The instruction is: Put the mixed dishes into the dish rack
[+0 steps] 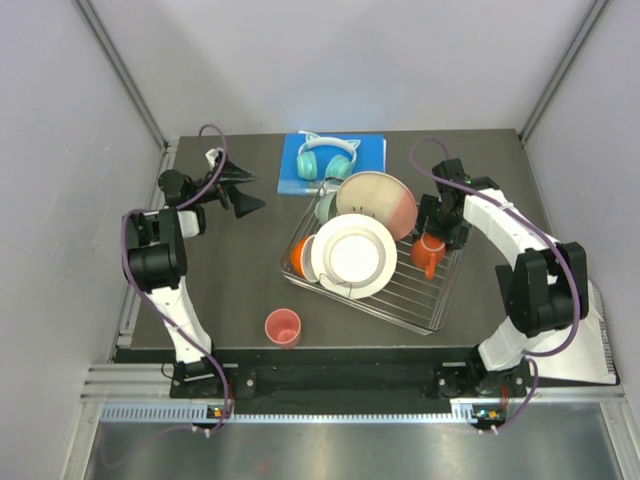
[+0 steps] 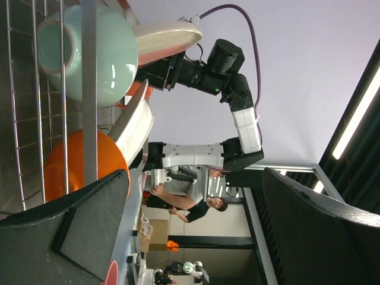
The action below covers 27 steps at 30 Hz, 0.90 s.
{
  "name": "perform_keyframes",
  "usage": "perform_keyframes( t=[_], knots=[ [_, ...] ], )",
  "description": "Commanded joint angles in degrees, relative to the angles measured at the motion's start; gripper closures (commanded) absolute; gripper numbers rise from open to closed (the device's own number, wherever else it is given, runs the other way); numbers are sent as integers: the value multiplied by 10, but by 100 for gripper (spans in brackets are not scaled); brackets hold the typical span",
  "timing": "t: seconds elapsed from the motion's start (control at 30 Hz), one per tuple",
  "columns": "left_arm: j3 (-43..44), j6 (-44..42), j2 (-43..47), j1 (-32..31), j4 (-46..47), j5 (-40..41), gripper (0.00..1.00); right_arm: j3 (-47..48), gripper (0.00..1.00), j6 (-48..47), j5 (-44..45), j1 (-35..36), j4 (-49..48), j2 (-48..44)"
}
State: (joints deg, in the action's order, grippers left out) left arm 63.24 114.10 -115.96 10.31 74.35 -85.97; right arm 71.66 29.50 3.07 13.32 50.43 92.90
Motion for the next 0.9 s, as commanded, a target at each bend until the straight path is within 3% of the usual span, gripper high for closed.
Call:
perform_keyframes(
  t=[0.0, 0.17, 0.23, 0.37, 0.47, 0.6, 0.63, 0.67, 0.7, 0.87],
  knots=[
    [-17, -11, 37, -4, 229, -105, 1, 16, 84, -15, -13, -7, -11, 14],
    [-20, -84, 85, -5, 229, -106, 1, 12, 55, -29, -11, -7, -5, -4],
    [-9, -108, 115, -6, 229, -107, 1, 16, 37, -33, -4, -7, 0, -20],
    [102, -94, 119, -6, 229, -107, 1, 31, 10, -44, 18, -7, 26, -49],
    [223, -58, 82, -9, 229, -107, 1, 49, 0, -46, 26, -7, 39, -69],
    [446, 33, -56, -27, 227, -108, 1, 65, 0, -48, 28, -7, 55, -86],
    [562, 86, -87, -45, 226, -108, 1, 67, 0, -47, 32, -7, 59, -86],
    [603, 99, -127, -56, 220, -110, 1, 69, 0, -46, 34, -7, 62, -86],
    [603, 45, -129, -71, 199, -110, 1, 71, 0, -46, 37, -7, 63, -91],
    [652, -3, -173, -162, 149, -112, 1, 83, 0, -57, -4, -8, 41, -134]
  ],
)
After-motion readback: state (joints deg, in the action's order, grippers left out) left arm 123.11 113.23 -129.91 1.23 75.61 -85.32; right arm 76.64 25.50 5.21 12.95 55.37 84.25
